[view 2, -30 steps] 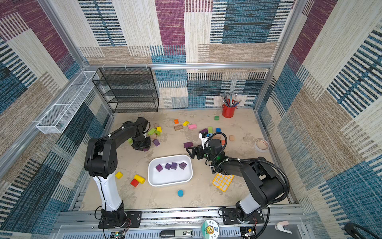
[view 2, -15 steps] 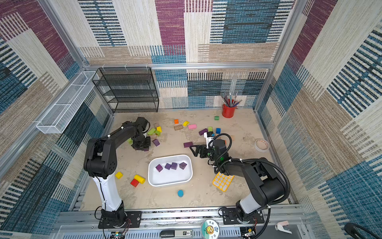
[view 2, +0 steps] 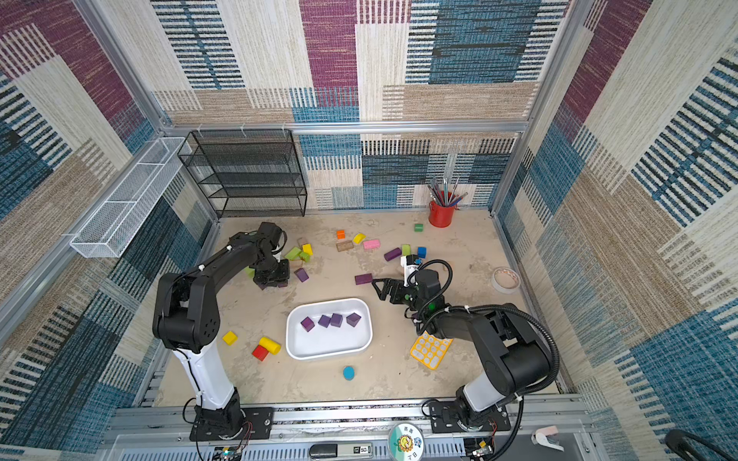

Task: Pick purple bricks into the storage bin
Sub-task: Pick up the building block from the center of the board, then place the building block in the storage box.

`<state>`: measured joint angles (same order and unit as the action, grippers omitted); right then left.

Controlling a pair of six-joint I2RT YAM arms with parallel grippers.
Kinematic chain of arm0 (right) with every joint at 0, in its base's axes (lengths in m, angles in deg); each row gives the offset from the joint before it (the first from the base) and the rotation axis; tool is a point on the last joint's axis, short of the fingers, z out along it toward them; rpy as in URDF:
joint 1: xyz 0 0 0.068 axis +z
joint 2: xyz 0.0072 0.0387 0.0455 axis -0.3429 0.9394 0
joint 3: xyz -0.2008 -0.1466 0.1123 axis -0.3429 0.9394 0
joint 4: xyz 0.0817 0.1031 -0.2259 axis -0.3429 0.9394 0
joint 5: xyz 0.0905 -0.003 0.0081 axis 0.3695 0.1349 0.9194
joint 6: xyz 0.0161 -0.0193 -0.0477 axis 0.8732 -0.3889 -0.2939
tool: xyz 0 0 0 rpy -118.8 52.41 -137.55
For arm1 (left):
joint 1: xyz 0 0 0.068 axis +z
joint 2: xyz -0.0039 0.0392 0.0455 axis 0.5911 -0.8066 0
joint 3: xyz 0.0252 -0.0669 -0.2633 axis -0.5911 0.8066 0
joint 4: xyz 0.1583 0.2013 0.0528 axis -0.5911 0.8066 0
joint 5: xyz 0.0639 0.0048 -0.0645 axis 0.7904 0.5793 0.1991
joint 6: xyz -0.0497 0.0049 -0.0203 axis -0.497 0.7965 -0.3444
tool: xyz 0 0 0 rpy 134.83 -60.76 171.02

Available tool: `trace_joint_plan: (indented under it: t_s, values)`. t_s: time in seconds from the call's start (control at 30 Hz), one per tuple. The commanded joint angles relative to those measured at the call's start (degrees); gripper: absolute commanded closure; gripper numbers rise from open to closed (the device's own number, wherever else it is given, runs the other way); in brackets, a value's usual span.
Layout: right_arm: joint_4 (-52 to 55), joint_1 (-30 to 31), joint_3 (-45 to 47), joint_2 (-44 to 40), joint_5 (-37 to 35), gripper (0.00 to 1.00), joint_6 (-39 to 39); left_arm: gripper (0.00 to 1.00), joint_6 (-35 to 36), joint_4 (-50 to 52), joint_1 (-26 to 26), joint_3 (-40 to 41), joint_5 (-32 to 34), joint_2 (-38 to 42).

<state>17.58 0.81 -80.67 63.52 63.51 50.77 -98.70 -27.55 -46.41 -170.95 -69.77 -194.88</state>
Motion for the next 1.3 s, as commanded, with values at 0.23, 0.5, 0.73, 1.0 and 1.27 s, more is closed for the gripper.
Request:
trace_joint_plan:
  t_s: [0.23,0.5,0.73,1.0,1.27]
  values:
    - [-2.0,-0.3,0.2,0.6,-0.4,0.01,1.5,0.74,-1.5,-0.1,-2.2,1.8,-1.9,4.7]
    - [-2.1,-0.4,0.0,1.3,-0.6,0.01,1.9,0.74,-1.3,-0.1,-6.5,3.4,-2.3,8.1]
    - [-2.2,-0.4,0.0,1.8,-0.6,0.01,2.1,0.74,-1.0,-0.2,-12.1,2.7,-1.4,9.8]
    - [-2.3,-0.3,-0.1,2.2,-0.8,0.01,2.2,0.74,-2.3,-1.8,-18.8,4.6,-1.7,13.1]
    - [-2.5,-0.4,0.0,2.5,-1.1,0.01,2.2,0.74,-6.7,-7.6,-23.6,10.5,-3.6,17.4]
